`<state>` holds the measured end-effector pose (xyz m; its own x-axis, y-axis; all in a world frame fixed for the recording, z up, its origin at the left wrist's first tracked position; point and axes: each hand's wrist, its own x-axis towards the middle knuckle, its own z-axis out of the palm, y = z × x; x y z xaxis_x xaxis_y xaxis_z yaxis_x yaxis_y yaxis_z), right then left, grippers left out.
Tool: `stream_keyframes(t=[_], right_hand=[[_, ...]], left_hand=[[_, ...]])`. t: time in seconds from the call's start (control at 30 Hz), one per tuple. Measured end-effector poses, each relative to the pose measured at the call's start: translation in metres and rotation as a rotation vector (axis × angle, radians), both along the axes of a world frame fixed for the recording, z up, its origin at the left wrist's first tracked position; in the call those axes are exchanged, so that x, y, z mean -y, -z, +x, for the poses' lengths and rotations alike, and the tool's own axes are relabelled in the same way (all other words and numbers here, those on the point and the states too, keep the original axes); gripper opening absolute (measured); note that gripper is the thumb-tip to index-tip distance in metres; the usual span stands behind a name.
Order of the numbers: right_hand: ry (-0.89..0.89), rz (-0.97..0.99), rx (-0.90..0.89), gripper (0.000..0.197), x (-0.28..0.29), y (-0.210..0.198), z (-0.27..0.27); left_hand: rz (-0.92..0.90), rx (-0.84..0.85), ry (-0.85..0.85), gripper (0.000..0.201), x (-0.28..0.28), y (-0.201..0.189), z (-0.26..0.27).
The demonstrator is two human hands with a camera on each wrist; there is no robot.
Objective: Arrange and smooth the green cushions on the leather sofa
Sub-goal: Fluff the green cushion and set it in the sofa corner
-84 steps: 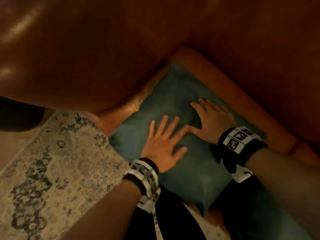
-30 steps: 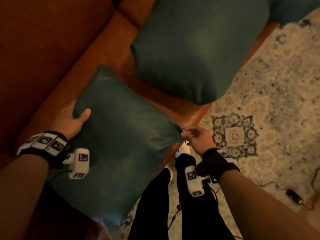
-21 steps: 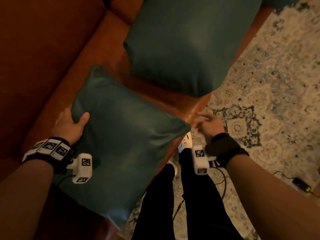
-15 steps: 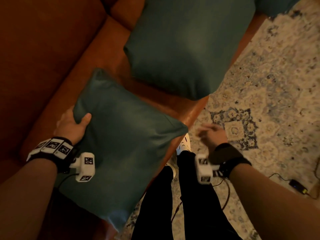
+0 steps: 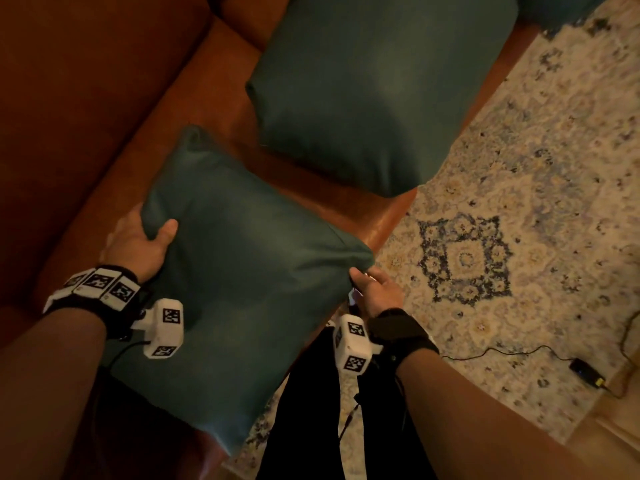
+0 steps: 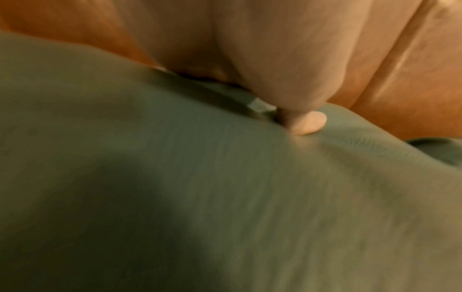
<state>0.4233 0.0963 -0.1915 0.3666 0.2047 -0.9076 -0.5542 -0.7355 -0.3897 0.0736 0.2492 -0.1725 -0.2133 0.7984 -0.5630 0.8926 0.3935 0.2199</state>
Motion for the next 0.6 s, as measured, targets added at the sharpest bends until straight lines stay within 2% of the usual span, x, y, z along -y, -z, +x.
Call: stream_keyframes(t=[0.07, 0.13, 0.17, 0.23, 0.3, 0.37, 0.47, 0.53, 0.6], right_hand=[[-0.056, -0.075, 0.033, 0.007, 0.024, -0.003, 0.027], [-0.126, -0.185, 0.059, 0.014, 0.045, -0.012, 0.055], [-0.099, -0.196, 0.070, 0.016, 0.050, -0.018, 0.065], [-0.005, -0.097, 0.029, 0.019, 0.045, -0.043, 0.070], [-0.014, 0.089, -0.194, 0.013, 0.021, -0.079, 0.048], [-0.077, 0.242, -0.537, 0.018, -0.010, -0.107, 0.011], [-0.209, 0.254, -0.885, 0.034, -0.046, -0.108, -0.048], [-0.211, 0.220, -0.922, 0.042, -0.062, -0.090, -0.068], [-0.071, 0.187, -0.860, 0.049, -0.065, -0.067, -0.056]], left_hand=[[-0.019, -0.015, 0.010, 0.069, -0.002, -0.002, 0.003], [-0.019, -0.029, -0.001, 0.061, -0.004, -0.003, 0.005], [-0.016, -0.018, 0.000, 0.060, -0.005, -0.003, 0.005], [-0.017, 0.013, 0.000, 0.061, -0.005, -0.007, 0.005], [0.001, 0.041, -0.007, 0.058, -0.002, -0.015, 0.007], [0.052, 0.076, -0.004, 0.057, 0.006, -0.022, 0.010], [0.117, 0.060, 0.004, 0.064, 0.024, -0.030, 0.010], [0.112, 0.016, -0.014, 0.065, 0.031, -0.031, 0.009], [0.085, -0.013, -0.023, 0.065, 0.031, -0.028, 0.009]])
